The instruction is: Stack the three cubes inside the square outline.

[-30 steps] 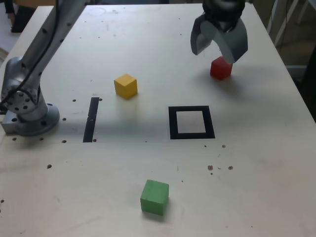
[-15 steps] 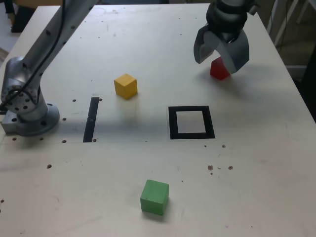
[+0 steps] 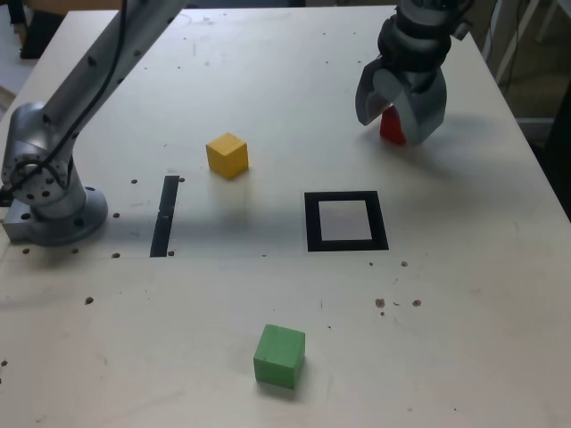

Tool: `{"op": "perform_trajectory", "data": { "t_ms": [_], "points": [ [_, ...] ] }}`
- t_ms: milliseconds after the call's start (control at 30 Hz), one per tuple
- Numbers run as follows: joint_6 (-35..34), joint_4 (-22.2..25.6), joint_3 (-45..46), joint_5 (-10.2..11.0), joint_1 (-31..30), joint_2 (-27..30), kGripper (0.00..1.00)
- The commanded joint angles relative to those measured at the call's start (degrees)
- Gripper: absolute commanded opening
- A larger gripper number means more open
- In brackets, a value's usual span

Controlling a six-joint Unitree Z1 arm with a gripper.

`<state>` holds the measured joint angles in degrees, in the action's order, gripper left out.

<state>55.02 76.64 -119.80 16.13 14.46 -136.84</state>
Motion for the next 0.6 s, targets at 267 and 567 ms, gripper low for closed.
{"op": "perform_trajectory", "data": {
  "t_ms": [267,567],
  "points": [
    [0.1,-0.4,0.0,0.0,0.0,-0.3,0.39],
    [0.1,-0.8,-0.2,0.0,0.0,-0.3,0.33]
  ]
}}
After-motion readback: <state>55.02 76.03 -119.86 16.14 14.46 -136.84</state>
